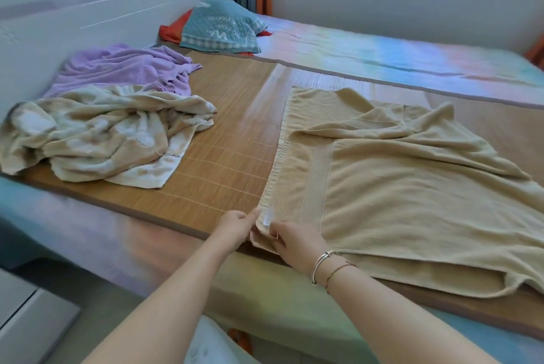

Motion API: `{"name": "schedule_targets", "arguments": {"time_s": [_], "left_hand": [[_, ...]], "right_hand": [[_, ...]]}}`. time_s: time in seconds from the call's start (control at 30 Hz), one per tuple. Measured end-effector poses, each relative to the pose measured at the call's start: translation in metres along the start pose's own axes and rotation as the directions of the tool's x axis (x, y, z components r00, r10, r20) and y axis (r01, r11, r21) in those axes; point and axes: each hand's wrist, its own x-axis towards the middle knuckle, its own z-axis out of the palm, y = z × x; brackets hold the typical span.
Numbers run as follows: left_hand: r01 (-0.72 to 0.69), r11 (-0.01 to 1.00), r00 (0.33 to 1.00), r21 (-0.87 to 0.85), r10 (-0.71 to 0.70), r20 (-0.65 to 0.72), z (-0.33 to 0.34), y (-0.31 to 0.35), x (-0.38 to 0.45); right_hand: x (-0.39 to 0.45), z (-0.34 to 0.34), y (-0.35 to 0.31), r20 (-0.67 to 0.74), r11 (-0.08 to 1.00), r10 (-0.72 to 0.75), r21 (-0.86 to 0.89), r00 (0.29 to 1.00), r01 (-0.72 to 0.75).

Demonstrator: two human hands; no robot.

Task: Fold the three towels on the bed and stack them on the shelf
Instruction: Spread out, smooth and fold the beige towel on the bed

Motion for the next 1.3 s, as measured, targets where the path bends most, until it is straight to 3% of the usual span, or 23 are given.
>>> {"name": "schedule_targets", "arguments": {"time_s": [0.1,0.2,0.3,0.4,0.47,0.57,0.7,0.87,1.0,1.23,1.3], "left_hand": [[-0.041,0.988,0.998,0.149,0.047,-0.036,0.004,-0.002,-0.002],[-0.040,0.968,0.995,0.247,0.060,-0.076,0.004,-0.002,-0.001],[-0.070,0.934,0.986,0.350,0.118,-0.119,0.006,0.001,-0.007],[-0.123,0.759,0.935,0.640,0.304,-0.182,0.022,0.005,-0.017],[-0.206,0.598,0.875,0.774,0.467,-0.128,0.040,0.010,-0.022],[-0.469,0.440,0.778,0.766,0.617,0.123,0.078,0.026,-0.032],[-0.590,0.346,0.731,0.729,0.612,0.301,0.144,0.052,-0.045],[-0.618,0.337,0.695,0.710,0.657,0.293,0.213,0.084,-0.051],[-0.676,0.282,0.635,0.681,0.692,0.344,0.258,0.110,-0.052],[-0.766,0.281,0.571,0.578,0.710,0.412,0.324,0.139,-0.063],[-0.793,0.288,0.550,0.538,0.718,0.427,0.335,0.142,-0.068]], "right_hand": [[-0.004,0.006,0.007,-0.023,0.989,0.056,0.140,0.998,-0.052],[-0.018,0.005,0.031,-0.102,0.997,0.072,-0.017,0.992,-0.074],[-0.041,-0.006,0.067,-0.173,0.939,0.281,-0.155,0.944,-0.308],[-0.068,-0.015,0.097,-0.227,0.864,0.421,-0.194,0.878,-0.464],[-0.088,-0.019,0.113,-0.256,0.831,0.451,-0.229,0.855,-0.506],[-0.119,-0.025,0.140,-0.332,0.788,0.484,-0.237,0.810,-0.568],[-0.158,-0.031,0.184,-0.407,0.699,0.587,-0.182,0.700,-0.692],[-0.198,-0.045,0.236,-0.487,0.585,0.664,-0.136,0.568,-0.800],[-0.226,-0.054,0.279,-0.466,0.470,0.781,0.002,0.415,-0.883],[-0.270,-0.049,0.332,-0.418,0.193,0.908,0.429,-0.004,-0.882],[-0.283,-0.048,0.344,-0.328,0.072,0.936,0.535,-0.129,-0.842]]}}
